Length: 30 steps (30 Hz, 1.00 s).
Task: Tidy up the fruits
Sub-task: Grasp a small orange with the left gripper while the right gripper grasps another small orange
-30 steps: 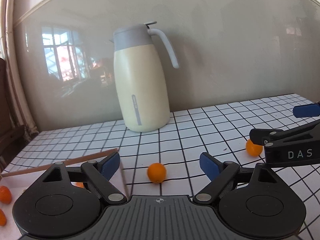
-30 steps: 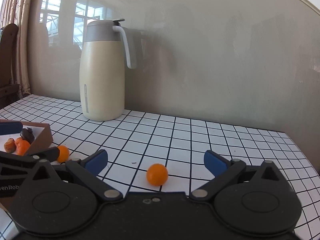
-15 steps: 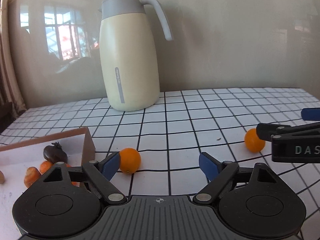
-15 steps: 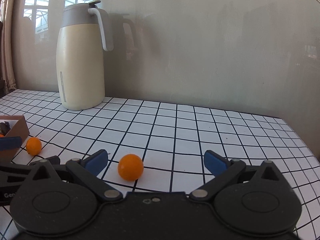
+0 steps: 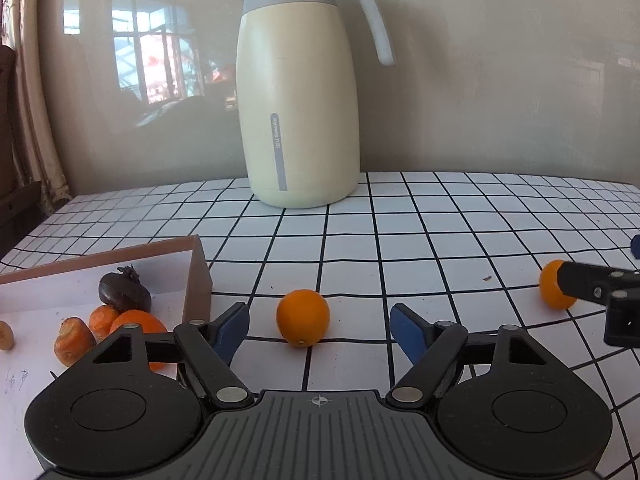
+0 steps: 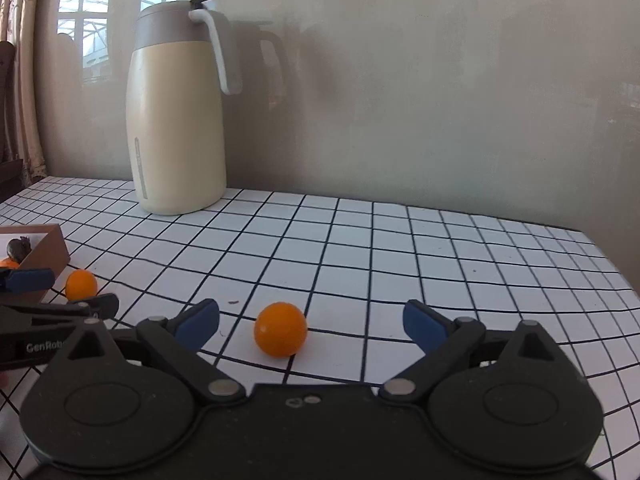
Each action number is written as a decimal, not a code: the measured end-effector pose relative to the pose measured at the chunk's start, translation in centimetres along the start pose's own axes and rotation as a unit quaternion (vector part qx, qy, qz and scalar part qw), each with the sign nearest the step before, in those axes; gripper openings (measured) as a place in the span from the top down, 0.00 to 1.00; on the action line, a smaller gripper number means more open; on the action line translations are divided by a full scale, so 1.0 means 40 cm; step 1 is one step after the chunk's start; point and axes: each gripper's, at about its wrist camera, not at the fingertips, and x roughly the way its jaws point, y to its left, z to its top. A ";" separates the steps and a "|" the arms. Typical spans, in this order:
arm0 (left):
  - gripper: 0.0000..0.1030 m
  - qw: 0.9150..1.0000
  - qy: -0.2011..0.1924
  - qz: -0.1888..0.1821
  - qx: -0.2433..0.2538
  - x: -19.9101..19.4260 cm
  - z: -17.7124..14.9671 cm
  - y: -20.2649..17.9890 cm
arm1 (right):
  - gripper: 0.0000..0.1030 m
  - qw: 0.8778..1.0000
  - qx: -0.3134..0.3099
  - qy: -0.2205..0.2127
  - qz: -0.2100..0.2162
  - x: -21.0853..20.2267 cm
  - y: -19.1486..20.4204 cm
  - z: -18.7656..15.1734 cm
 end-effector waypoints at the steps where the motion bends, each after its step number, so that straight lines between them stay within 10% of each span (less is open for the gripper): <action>1: 0.24 1.000 0.001 -0.001 0.001 0.002 0.000 -0.001 | 0.23 1.000 0.000 0.003 0.004 0.007 0.004 0.000; 22: 0.55 1.000 0.006 0.026 -0.004 0.010 0.006 -0.004 | 0.74 0.999 -0.013 0.031 0.002 0.058 0.041 -0.007; 30: 0.65 0.999 0.002 0.038 -0.014 0.006 0.006 0.002 | 0.75 0.999 -0.008 0.032 0.002 0.055 0.036 -0.009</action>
